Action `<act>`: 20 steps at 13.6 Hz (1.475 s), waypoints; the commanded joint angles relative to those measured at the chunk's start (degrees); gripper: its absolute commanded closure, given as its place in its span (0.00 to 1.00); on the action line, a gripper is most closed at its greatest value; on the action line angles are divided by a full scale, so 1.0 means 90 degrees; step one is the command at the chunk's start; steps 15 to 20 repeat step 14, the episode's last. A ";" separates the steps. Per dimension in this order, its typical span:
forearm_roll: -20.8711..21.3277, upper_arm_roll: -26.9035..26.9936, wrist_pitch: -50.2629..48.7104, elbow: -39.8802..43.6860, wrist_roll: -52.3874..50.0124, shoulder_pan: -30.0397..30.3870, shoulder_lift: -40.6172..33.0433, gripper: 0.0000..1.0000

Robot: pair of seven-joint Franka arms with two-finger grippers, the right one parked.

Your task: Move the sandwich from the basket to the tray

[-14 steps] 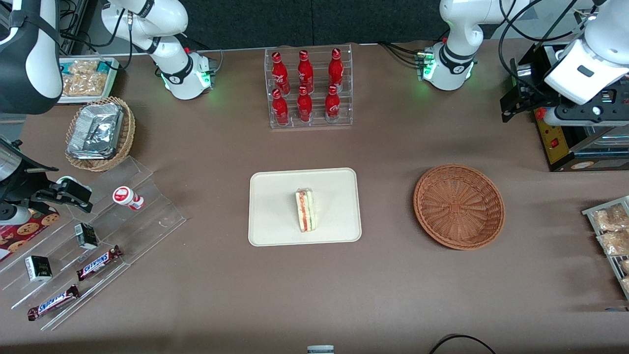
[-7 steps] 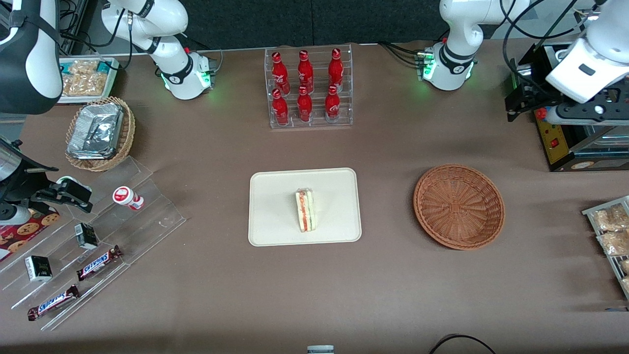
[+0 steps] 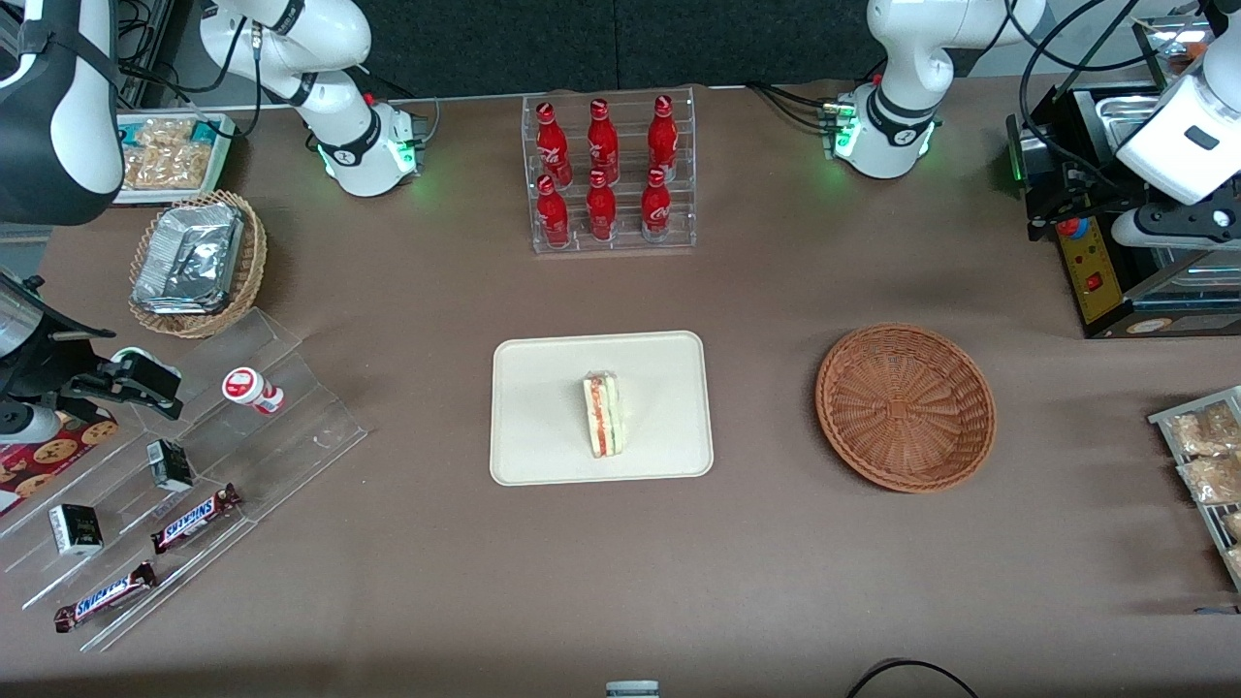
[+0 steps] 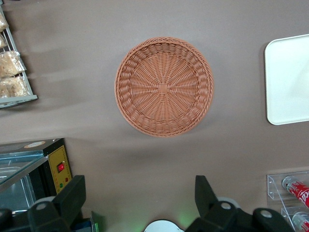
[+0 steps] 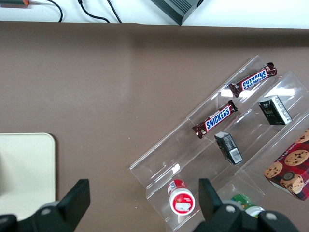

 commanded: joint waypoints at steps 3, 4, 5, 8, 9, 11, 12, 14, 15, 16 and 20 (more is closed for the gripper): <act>-0.0014 -0.0648 0.0062 -0.0011 0.0046 0.0550 -0.0052 0.00; -0.0014 -0.0648 0.0062 -0.0011 0.0036 0.0531 -0.0062 0.00; -0.0014 -0.0648 0.0062 -0.0011 0.0026 0.0502 -0.0062 0.00; -0.0024 -0.0648 0.0062 -0.0011 0.0026 0.0492 -0.0062 0.00; -0.0043 -0.0648 0.0062 -0.0021 0.0026 0.0492 -0.0062 0.00; -0.0073 -0.0628 0.0062 -0.0030 0.0026 0.0502 -0.0062 0.00; -0.0082 -0.0628 0.0062 -0.0040 0.0026 0.0511 -0.0062 0.00; -0.0082 -0.0619 0.0053 -0.0050 0.0026 0.0521 -0.0072 0.00; -0.0082 -0.0619 0.0053 -0.0050 0.0026 0.0521 -0.0072 0.00; -0.0082 -0.0619 0.0053 -0.0050 0.0026 0.0521 -0.0072 0.00; -0.0082 -0.0619 0.0053 -0.0050 0.0026 0.0521 -0.0072 0.00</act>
